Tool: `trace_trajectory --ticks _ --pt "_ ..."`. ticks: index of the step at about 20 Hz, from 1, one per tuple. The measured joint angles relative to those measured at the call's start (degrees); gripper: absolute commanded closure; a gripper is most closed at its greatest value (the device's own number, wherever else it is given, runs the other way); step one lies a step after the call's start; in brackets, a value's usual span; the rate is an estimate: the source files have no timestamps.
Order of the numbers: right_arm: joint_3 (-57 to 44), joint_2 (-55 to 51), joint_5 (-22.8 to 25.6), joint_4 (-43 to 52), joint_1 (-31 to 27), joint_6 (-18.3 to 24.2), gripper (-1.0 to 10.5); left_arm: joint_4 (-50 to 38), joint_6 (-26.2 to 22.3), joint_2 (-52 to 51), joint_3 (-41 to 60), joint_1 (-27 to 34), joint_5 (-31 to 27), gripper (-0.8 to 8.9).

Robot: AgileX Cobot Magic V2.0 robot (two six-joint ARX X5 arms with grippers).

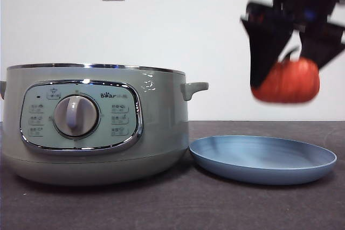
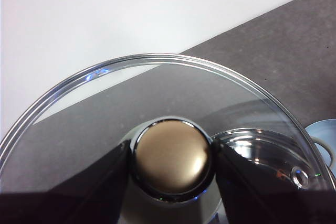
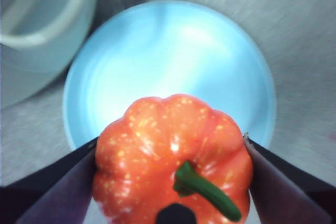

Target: Take the pumpkin out from the steamer,put the pumpkin in the blue plate,close the lid

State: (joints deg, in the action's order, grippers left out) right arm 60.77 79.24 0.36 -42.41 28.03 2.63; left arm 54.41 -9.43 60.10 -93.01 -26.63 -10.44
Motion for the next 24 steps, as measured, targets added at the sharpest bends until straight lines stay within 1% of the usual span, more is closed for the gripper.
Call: trace_trajectory --ticks 3,6,9,14,15,16,17,19,20,24 --pt "-5.57 1.42 -0.33 10.32 0.0 -1.57 9.6 -0.02 0.04 0.0 0.0 0.0 1.95 8.2" --pt "-5.66 4.7 -0.28 14.97 -0.15 -2.19 9.6 0.0 0.07 0.0 0.0 -0.02 2.16 8.2" --pt "-5.66 9.14 -0.31 17.46 -0.68 -2.23 9.6 0.04 0.09 0.42 0.0 0.0 2.51 8.2" --pt "-5.7 14.19 -0.33 17.42 -0.72 -2.23 9.3 0.52 0.26 3.04 0.0 0.0 5.16 8.2" --pt "-5.68 14.16 -0.33 17.4 -0.72 -2.25 8.8 0.52 0.26 3.65 0.0 -0.02 5.92 8.2" --pt "-5.68 14.16 -0.33 17.4 -0.72 -2.25 7.8 0.5 0.28 4.02 0.0 -0.02 6.25 8.2" --pt "-5.68 14.16 -0.33 17.38 -0.72 -2.23 6.3 0.5 0.28 4.46 0.0 -0.02 6.51 8.2" --pt "-5.68 14.16 -0.31 17.35 -0.94 -2.29 4.1 0.5 0.26 5.16 0.0 -0.02 6.58 8.2" --pt "-5.68 14.16 -0.26 17.35 -1.01 -2.45 3.7 0.44 0.28 5.38 0.0 -0.02 6.58 8.2" --pt "-5.68 14.14 -0.2 16.48 -1.01 -3.41 3.8 0.39 0.28 5.55 0.0 -0.02 6.58 8.2"
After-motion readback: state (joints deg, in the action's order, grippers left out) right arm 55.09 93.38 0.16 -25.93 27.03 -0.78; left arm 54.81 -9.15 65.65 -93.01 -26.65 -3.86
